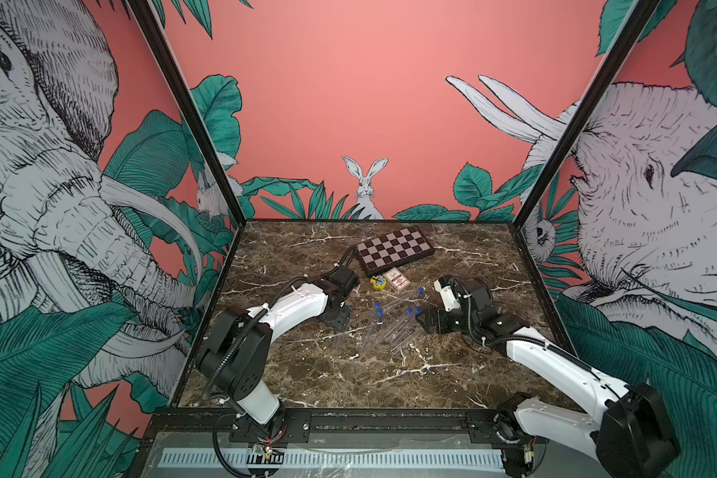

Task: Remove stoppers from test tubes
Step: Pick up the test tube at the center of the board.

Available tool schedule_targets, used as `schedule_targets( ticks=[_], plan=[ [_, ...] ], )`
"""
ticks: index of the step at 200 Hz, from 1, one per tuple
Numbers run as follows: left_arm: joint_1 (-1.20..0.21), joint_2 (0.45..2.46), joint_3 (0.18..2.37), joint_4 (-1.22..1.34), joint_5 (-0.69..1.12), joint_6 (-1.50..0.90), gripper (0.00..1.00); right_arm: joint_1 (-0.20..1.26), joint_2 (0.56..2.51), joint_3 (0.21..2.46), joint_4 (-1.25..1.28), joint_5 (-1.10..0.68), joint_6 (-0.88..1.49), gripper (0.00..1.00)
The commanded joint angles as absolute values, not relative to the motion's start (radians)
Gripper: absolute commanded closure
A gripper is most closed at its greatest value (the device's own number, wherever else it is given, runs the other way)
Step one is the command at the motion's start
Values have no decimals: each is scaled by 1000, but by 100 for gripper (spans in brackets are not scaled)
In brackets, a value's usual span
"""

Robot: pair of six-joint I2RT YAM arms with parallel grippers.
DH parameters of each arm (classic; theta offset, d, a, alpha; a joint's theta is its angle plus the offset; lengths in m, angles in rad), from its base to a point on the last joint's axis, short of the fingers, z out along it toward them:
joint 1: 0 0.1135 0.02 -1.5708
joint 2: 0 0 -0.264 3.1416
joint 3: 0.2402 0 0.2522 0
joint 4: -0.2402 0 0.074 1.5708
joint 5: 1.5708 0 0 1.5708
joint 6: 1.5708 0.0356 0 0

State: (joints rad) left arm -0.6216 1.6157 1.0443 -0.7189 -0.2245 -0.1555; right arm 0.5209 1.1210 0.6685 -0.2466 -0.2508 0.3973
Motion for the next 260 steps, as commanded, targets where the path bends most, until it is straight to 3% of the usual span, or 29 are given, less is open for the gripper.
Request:
schedule_targets(
  ticks=[1,192,260],
  plan=[
    [-632,1627,1036,-711,-223,-189,26,537,1117,694,-233,-229,408,10],
    [-651,1678,982,-640,-203,-222,37,545,1055,722,-305,-162,419,9],
    [-667,1694,951,-622,-200,-236,54,545,1079,759,-323,-161,425,9]
  ],
)
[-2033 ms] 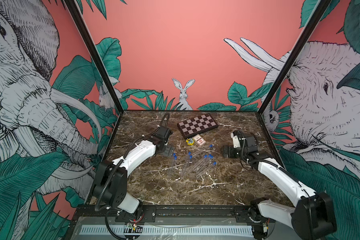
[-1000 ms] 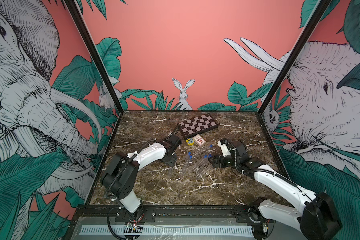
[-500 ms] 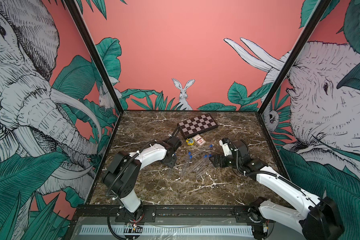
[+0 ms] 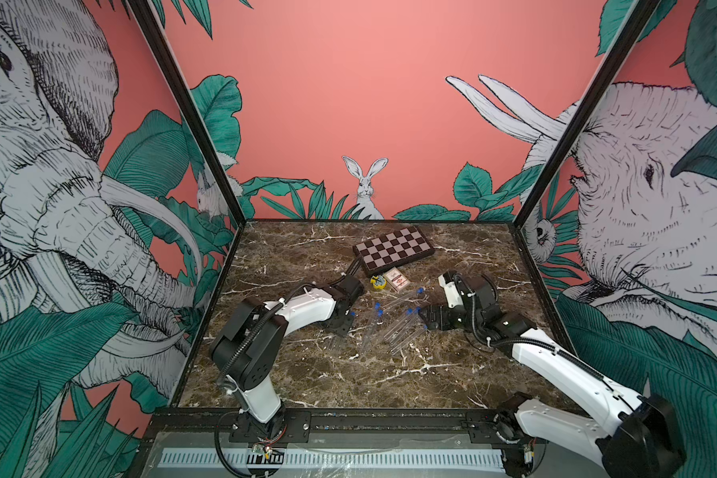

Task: Remove stoppers from test tubes
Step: Pick up the test tube at the center of the board.

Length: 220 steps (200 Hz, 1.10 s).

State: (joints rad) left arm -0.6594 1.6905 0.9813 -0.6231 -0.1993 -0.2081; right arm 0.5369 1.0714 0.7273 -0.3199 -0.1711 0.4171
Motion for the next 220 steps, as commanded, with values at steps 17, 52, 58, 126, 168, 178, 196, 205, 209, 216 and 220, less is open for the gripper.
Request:
schedule_targets(
  ticks=[17,52,58,126,168,178,196,205,209,216,220],
  plan=[
    [-667,1693,944,-615,-193,-233,60,545,1084,756,-313,-169,428,9],
    [-667,1698,939,-608,-170,-230,70,546,1086,752,-308,-174,434,9],
    [-667,1698,939,-607,-167,-229,71,545,1085,751,-308,-173,433,9],
    [-667,1720,966,-610,-153,-213,84,546,1120,737,-293,-229,424,10],
    [-667,1665,1007,-649,-198,-167,84,545,1163,723,-258,-305,431,11],
    [-667,1628,1017,-652,-204,-141,85,545,1174,721,-237,-336,439,12],
    [-672,1539,1015,-637,-201,-89,88,545,1192,716,-196,-404,454,14],
    [-676,1488,1007,-625,-190,-63,91,546,1196,706,-163,-437,468,14],
    [-679,1465,1001,-618,-178,-52,93,545,1197,700,-145,-457,475,15],
    [-683,1425,986,-595,-154,-44,95,545,1200,688,-111,-491,485,15],
    [-686,1407,977,-575,-132,-45,96,545,1203,682,-92,-518,490,15]
  ],
)
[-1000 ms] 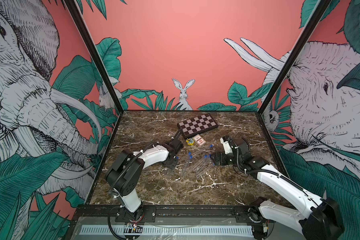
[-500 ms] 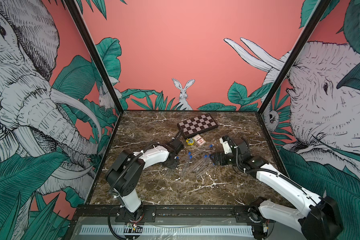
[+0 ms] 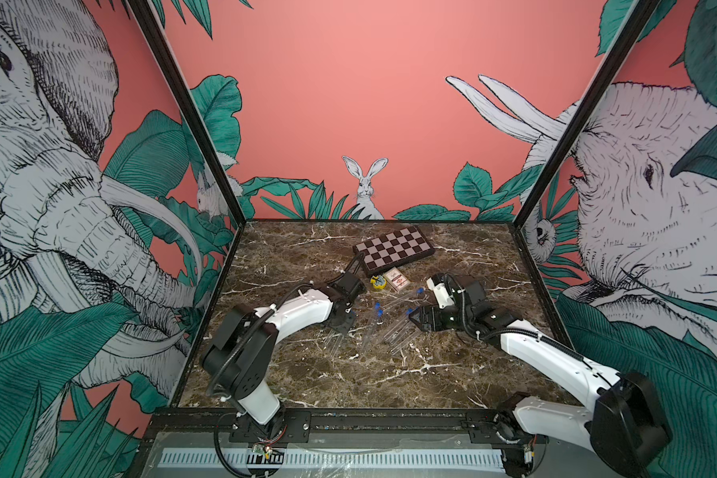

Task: Remove stoppers from test tubes
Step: Pick up the test tube at the center of the board, then open the stopper on the test tube.

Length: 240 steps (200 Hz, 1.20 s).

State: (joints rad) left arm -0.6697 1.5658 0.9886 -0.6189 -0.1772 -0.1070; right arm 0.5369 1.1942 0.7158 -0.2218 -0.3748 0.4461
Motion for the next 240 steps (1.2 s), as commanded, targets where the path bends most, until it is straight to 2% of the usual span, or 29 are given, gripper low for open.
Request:
schedule_targets(
  ticks=[1,15,39,66,118,240],
  plan=[
    [-686,1401,974,-570,-125,-44,96,545,1203,682,-86,-524,491,15],
    [-710,1358,962,-519,-46,-37,96,546,1210,665,-36,-581,507,15],
    [-805,1373,991,-531,-53,4,96,545,1225,655,-4,-630,511,16],
    [-850,1393,1009,-545,-62,25,97,546,1231,656,35,-668,525,18],
    [-942,1397,1010,-510,-84,65,96,546,1284,666,118,-713,561,30],
    [-976,1379,983,-488,-64,101,96,546,1320,667,213,-733,610,54]
  ],
)
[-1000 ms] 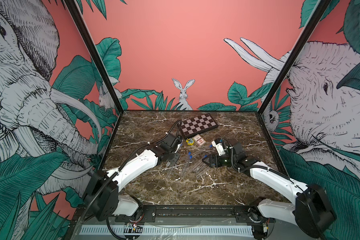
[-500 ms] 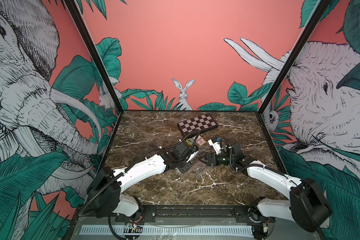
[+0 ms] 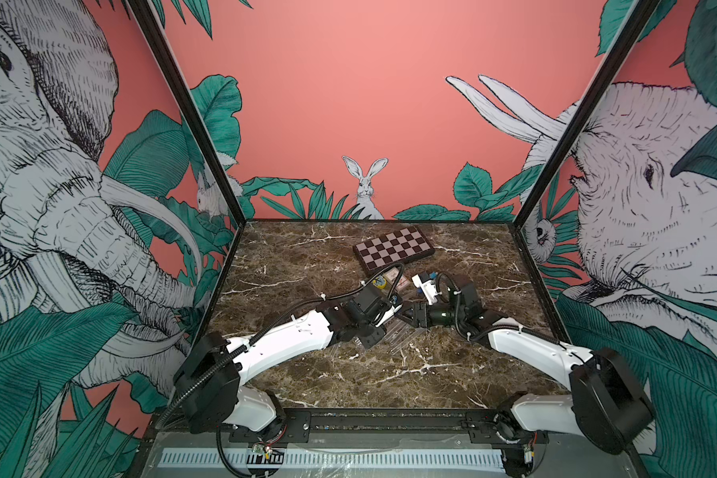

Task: Remove stoppers from test tubes
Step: Open the stopper on the test tube.

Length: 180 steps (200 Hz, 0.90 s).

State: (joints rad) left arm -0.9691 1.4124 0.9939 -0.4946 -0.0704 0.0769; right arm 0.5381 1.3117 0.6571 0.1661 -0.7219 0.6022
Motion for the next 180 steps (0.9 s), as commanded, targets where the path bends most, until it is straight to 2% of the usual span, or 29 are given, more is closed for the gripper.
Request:
schedule_targets(
  ticks=[1,47,116,180],
  plan=[
    [-977,1379,983,-489,-65,102,96,547,1321,667,213,-733,611,54],
    [-981,1384,982,-489,-60,106,96,546,1327,677,204,-712,607,61],
    [-986,1388,980,-489,-47,112,97,546,1341,672,248,-707,627,63],
    [-986,1391,979,-486,-51,112,97,546,1348,670,255,-709,633,70]
  ],
)
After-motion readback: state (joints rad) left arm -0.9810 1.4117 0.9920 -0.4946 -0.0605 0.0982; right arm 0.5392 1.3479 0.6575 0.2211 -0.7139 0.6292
